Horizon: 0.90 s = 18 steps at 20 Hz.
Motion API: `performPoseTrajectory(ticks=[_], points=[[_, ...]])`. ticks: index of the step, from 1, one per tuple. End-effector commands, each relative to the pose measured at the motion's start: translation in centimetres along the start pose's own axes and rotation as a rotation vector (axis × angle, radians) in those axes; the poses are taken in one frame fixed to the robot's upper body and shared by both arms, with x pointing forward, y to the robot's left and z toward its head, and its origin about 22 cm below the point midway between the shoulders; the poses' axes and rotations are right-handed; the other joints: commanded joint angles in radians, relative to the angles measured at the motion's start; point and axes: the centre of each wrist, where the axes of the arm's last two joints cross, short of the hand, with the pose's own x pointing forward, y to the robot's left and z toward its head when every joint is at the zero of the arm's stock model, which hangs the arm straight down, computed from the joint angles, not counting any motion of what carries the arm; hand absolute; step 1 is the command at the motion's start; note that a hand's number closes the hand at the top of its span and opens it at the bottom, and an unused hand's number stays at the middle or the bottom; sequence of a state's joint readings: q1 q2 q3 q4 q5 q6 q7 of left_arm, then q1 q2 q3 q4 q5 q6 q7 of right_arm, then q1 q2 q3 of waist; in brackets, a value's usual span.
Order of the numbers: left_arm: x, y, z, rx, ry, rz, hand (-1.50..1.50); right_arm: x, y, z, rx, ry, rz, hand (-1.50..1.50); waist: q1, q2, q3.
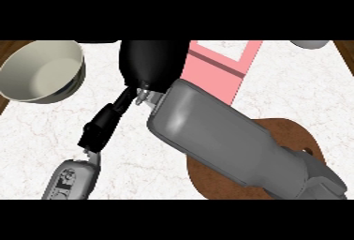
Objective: Pick the croissant from the cutting board and place it in the cardboard box
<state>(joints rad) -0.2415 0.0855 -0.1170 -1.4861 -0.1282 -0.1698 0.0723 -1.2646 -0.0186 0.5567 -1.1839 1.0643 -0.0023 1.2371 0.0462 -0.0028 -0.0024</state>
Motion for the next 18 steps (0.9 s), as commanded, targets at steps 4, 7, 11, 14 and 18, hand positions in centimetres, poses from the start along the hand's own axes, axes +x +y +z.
performPoseTrajectory(ticks=[4, 7, 11, 14, 18], points=[[-0.6, 0.3, 0.1, 0.0, -0.002, -0.003, 0.0, 0.5, 0.3, -2.2, 0.003, 0.261, -0.076, 1.5, -0.006, 0.008, 0.0], [0.1, -1.1, 0.1, -0.004, -0.002, 0.0, 0.0, 0.2, 0.4, -4.2, -0.023, 0.292, -0.081, 1.5, -0.004, 0.009, 0.001], [0.0, 0.3, 0.8, 0.016, -0.001, 0.002, 0.0, -0.5, 1.1, -6.2, -0.03, 0.321, -0.031, 1.5, -0.014, 0.008, 0.001], [0.7, 0.2, 0.0, 0.028, 0.003, -0.004, 0.0, -2.1, 3.8, -6.5, -0.013, 0.311, 0.016, 1.5, -0.023, 0.008, 0.001], [0.0, 0.3, 0.6, 0.005, -0.012, 0.009, 0.0, -3.2, 5.3, -7.8, 0.032, 0.316, 0.054, 1.5, -0.02, 0.009, 0.001]])
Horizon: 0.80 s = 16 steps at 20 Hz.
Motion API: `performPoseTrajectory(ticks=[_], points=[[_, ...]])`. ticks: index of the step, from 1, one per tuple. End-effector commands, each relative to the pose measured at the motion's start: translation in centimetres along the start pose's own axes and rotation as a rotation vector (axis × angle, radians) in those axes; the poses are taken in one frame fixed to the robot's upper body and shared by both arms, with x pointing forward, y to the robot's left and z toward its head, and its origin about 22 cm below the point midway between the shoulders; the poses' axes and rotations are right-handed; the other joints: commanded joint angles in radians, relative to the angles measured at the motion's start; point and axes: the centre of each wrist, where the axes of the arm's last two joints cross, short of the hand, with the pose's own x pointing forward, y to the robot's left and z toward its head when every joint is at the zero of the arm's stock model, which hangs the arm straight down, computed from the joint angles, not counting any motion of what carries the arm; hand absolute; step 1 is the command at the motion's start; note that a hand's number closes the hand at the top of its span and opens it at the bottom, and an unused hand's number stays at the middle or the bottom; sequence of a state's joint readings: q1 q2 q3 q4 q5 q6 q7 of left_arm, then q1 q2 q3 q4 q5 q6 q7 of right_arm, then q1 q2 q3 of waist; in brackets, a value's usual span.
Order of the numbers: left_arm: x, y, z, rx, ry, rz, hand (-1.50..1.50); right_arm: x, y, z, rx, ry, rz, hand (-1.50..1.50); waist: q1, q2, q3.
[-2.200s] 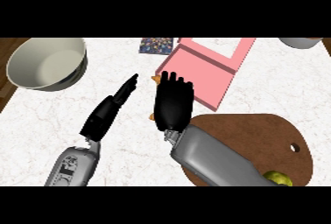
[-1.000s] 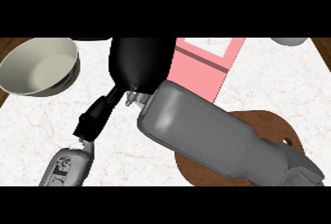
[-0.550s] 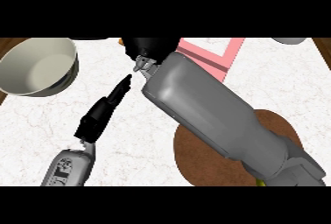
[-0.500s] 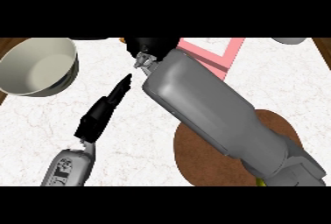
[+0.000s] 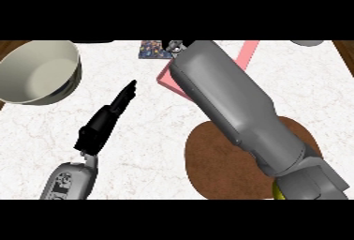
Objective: Pick the croissant from the cutting board and place it in the cardboard box
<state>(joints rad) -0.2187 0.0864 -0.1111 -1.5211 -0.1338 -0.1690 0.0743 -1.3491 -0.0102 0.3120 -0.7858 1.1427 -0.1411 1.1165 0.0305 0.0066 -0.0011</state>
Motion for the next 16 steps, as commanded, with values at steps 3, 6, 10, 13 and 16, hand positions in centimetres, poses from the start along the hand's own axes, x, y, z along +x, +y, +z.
performPoseTrajectory(ticks=[3, 6, 10, 13, 16], points=[[0.6, 0.2, -0.9, -0.001, 0.007, -0.006, 0.0, -1.8, 4.1, -1.4, 0.024, 0.162, 0.024, 1.5, 0.01, 0.006, 0.0], [0.1, 0.2, 0.6, -0.017, 0.008, -0.001, 0.0, -3.7, 6.8, -1.5, 0.045, 0.176, 0.024, 1.5, 0.025, 0.006, 0.0], [0.8, -0.8, -0.1, -0.01, -0.011, 0.0, 0.0, -5.9, 7.8, -2.4, 0.139, 0.325, -0.136, -1.5, 0.007, 0.005, 0.002], [1.3, 0.9, -1.4, -0.029, -0.017, -0.01, 0.0, -6.8, 8.0, -3.5, 0.179, 0.346, -0.217, -1.5, 0.012, 0.016, 0.001], [0.7, -0.9, -0.7, -0.031, -0.021, 0.008, 0.0, -9.5, 11.8, -2.0, 0.151, 0.331, -0.244, -1.5, 0.034, 0.016, 0.001]])
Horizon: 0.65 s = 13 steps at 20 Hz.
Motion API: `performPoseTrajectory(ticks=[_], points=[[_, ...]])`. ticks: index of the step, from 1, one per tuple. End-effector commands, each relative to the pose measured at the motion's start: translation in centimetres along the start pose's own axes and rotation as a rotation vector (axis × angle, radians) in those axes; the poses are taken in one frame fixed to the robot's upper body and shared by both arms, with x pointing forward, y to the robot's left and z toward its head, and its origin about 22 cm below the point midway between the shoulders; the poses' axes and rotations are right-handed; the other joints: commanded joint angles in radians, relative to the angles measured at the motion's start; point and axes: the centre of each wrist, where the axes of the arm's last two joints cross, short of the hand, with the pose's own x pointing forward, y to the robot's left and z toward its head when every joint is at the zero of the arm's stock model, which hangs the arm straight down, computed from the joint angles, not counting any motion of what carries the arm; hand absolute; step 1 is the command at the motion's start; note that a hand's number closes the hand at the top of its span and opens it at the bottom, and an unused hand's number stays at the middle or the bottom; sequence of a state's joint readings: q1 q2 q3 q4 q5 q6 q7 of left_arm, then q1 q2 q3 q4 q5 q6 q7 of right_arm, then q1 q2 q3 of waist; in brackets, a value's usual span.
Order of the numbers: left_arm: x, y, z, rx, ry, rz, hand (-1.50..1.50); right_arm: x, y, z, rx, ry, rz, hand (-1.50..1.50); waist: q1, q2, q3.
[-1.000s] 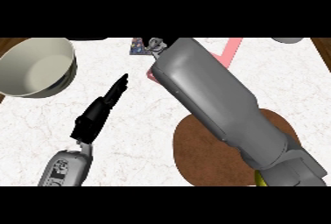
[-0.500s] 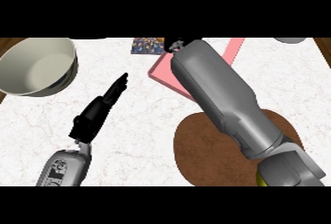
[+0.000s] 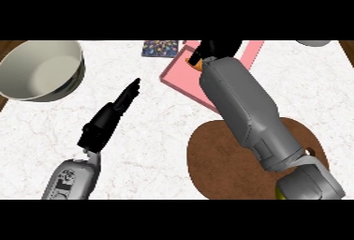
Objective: Pick the croissant from the cutting board and place it in the cardboard box
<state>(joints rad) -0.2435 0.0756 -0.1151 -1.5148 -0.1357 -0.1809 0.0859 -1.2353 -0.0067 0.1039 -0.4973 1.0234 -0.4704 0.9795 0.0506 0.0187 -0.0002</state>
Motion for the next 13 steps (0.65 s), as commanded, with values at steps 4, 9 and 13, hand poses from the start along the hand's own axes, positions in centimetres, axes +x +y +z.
performPoseTrajectory(ticks=[4, 9, 13], points=[[0.3, 0.3, 0.2, 0.022, -0.003, -0.008, 0.0, -1.4, 0.5, -0.4, -0.094, 0.019, -0.315, -1.5, -0.011, -0.007, 0.001], [-1.6, -0.9, 0.6, 0.017, 0.024, -0.005, 0.0, -1.5, -0.7, -0.4, -0.273, -0.012, -0.589, -1.5, -0.028, -0.009, 0.001], [-0.9, -0.3, 1.1, 0.049, 0.038, 0.011, 0.0, -4.3, -0.6, -0.5, -0.337, 0.007, -0.727, -1.5, -0.045, -0.019, 0.002]])
